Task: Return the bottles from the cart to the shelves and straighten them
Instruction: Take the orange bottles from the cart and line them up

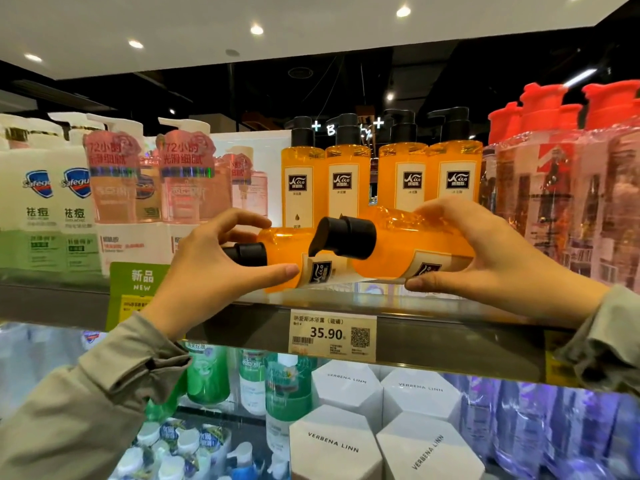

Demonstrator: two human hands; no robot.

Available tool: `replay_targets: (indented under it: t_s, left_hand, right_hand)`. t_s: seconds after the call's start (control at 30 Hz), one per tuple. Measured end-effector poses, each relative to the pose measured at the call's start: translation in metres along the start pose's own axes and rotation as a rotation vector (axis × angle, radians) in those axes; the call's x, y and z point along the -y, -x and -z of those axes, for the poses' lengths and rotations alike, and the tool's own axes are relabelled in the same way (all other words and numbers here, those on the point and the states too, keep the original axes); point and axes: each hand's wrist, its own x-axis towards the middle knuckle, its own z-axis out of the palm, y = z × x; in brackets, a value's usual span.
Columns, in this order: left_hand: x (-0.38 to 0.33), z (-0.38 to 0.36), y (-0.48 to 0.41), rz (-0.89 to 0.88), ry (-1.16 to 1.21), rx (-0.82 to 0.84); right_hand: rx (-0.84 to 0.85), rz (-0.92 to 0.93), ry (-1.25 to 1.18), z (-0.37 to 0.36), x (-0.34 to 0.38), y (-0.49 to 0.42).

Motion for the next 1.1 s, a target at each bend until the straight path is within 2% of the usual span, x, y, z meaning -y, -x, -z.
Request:
replay_targets:
  t_s: [0.17,0.4,0.53,0.63,0.83,0.97,1.1]
  left_hand:
    - [-0.004,-0.006,0.003,-0.064,0.096,-0.113]
    - [-0.022,-0.008,-0.015,-0.136,0.150,-0.318]
    - [-0.025,-0.010,-0.024,-0.133,0.198,-0.325]
    - [-0.027,-0.012,-0.033,-0.132,0.294,-0.389]
    - [-0.044,-0.021,-0.046,-0.119,0.375,-0.434]
    - [-0.059,-0.027,-0.059,-0.126,0.387,-0.460]
    - [-0.068,-0.037,-0.080,-0.128,0.445,-0.433]
  right_hand:
    - [-0.010,-0.019,-0.048,0.000,0.000,0.001]
    - [-0.151,-0.065,-0.171,0.003,0.005,0.003]
    - [-0.204,-0.101,-0.250,0.006,0.007,0.002]
    - [-0.219,-0.127,-0.282,0.009,0.006,0.001]
    - [-0.279,-0.195,-0.572,0.018,0.008,-0.007]
    - [-0.303,-0.302,-0.782,0.018,0.008,-0.014]
    - [-0.294,-0.449,-0.848,0.013,0.000,-0.017]
